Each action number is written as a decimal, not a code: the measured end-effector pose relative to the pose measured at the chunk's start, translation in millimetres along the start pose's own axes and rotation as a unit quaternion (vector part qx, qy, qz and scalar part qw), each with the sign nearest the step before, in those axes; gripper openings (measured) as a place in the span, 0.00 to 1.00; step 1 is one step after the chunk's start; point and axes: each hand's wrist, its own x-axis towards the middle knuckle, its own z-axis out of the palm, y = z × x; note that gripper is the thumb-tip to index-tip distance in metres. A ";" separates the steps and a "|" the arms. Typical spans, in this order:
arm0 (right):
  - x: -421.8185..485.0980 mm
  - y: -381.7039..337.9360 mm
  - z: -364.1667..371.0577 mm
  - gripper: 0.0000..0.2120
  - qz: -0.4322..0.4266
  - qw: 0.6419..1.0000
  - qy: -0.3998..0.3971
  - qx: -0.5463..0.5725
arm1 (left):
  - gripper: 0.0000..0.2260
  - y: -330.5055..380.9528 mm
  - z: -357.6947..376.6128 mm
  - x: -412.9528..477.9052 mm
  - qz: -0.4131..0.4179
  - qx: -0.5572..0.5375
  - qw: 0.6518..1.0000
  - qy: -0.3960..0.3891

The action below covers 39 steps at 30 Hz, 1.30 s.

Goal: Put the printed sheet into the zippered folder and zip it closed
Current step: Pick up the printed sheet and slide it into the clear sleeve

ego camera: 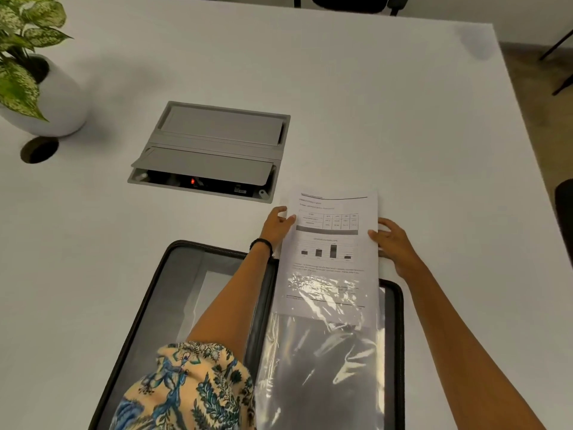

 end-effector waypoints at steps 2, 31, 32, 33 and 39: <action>5.5 -8.3 3.3 0.24 -0.024 0.999 0.019 -0.031 | 0.22 6.0 2.4 2.8 0.017 0.020 1.000 0.012; 6.5 -22.1 3.5 0.18 -0.198 0.940 0.072 -0.270 | 0.16 20.7 4.3 -2.3 0.275 0.244 0.928 0.060; 6.0 -19.3 3.6 0.17 -0.191 0.941 0.074 -0.270 | 0.16 17.8 3.9 -2.8 0.268 0.248 0.929 0.058; 5.5 -16.7 3.8 0.16 -0.184 0.942 0.075 -0.269 | 0.16 15.2 3.3 -3.3 0.261 0.250 0.931 0.052; -0.2 -0.7 2.9 0.16 -0.157 0.951 0.074 -0.256 | 0.16 -4.4 3.6 -10.8 0.224 0.259 0.940 0.019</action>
